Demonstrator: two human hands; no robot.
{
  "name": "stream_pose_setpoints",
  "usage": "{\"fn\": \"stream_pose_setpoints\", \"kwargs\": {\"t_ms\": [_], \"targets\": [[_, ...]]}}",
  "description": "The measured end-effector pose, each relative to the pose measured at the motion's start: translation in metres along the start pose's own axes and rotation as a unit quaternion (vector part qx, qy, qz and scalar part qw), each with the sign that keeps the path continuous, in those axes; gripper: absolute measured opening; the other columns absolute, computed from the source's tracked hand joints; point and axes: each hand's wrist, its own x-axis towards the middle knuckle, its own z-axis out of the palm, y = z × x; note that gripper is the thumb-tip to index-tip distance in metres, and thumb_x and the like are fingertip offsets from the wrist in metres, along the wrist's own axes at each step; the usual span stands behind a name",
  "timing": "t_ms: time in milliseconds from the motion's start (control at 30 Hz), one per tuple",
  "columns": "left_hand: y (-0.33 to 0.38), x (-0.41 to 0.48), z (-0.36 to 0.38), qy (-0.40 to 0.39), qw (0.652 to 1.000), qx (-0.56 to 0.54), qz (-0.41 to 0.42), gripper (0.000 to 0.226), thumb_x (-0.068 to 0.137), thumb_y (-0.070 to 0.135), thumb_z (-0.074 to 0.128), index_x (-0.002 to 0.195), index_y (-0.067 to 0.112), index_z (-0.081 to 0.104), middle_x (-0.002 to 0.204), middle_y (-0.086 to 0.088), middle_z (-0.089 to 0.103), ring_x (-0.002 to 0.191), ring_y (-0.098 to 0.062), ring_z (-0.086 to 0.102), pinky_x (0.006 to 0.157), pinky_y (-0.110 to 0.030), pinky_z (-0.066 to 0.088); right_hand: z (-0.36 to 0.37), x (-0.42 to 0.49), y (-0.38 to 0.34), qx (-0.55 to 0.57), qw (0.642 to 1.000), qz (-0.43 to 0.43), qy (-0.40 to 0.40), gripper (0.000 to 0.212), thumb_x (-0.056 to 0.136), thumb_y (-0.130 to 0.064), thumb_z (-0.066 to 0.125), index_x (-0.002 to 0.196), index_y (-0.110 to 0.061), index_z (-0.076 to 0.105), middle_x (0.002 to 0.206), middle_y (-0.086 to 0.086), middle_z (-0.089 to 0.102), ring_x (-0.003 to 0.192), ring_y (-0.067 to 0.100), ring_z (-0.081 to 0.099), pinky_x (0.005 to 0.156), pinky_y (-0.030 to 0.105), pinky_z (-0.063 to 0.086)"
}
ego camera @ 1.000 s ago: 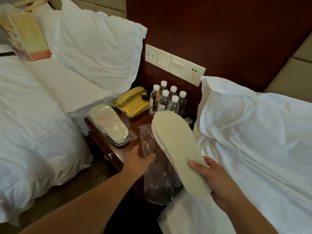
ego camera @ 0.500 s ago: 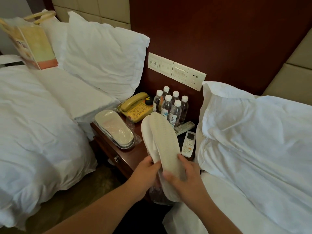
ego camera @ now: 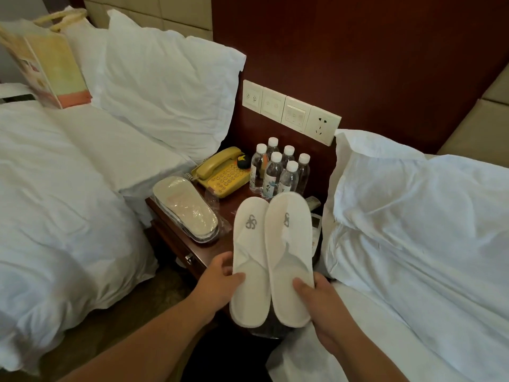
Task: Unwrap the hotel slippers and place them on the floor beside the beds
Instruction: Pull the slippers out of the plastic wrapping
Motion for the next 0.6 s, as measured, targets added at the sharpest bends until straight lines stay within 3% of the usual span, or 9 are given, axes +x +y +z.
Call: {"fn": "stream_pose_setpoints", "kwargs": {"t_ms": [200, 400, 467, 600], "targets": [[-0.009, 0.016, 0.011, 0.0, 1.0, 0.021, 0.008, 0.053, 0.085, 0.017, 0.072, 0.132, 0.025, 0.049, 0.103, 0.006, 0.071, 0.093, -0.008, 0.068, 0.071, -0.025, 0.054, 0.002, 0.016, 0.007, -0.038, 0.999, -0.018, -0.004, 0.026, 0.09, -0.02, 0.07, 0.112, -0.032, 0.063, 0.1, -0.009, 0.075, 0.088, 0.008, 0.072, 0.066, 0.021, 0.056], [-0.017, 0.03, 0.022, -0.005, 0.999, 0.034, 0.02, 0.057, 0.083, 0.018, 0.073, 0.135, 0.021, 0.051, 0.108, 0.004, 0.071, 0.097, -0.011, 0.068, 0.083, -0.032, 0.057, 0.014, 0.03, 0.016, -0.163, 0.984, -0.053, 0.043, 0.041, 0.088, -0.026, 0.068, 0.128, -0.027, 0.06, 0.109, -0.009, 0.069, 0.094, 0.009, 0.064, 0.078, 0.026, 0.053], [-0.021, 0.032, 0.022, -0.021, 0.998, 0.056, 0.027, 0.056, 0.081, 0.018, 0.073, 0.135, 0.021, 0.055, 0.113, 0.007, 0.07, 0.099, -0.009, 0.067, 0.083, -0.029, 0.057, 0.016, 0.033, 0.019, -0.253, 0.962, -0.075, 0.067, 0.047, 0.085, -0.033, 0.068, 0.13, -0.027, 0.057, 0.115, -0.004, 0.065, 0.097, 0.013, 0.062, 0.082, 0.031, 0.053], [-0.021, 0.037, 0.017, -0.027, 0.996, 0.085, 0.023, 0.047, 0.082, 0.019, 0.074, 0.127, 0.021, 0.063, 0.114, 0.008, 0.071, 0.1, -0.007, 0.067, 0.083, -0.023, 0.054, 0.017, 0.036, 0.022, -0.473, 0.87, -0.078, 0.119, 0.065, 0.082, -0.046, 0.06, 0.142, -0.027, 0.042, 0.127, 0.004, 0.046, 0.118, 0.026, 0.046, 0.094, 0.039, 0.046]]}}
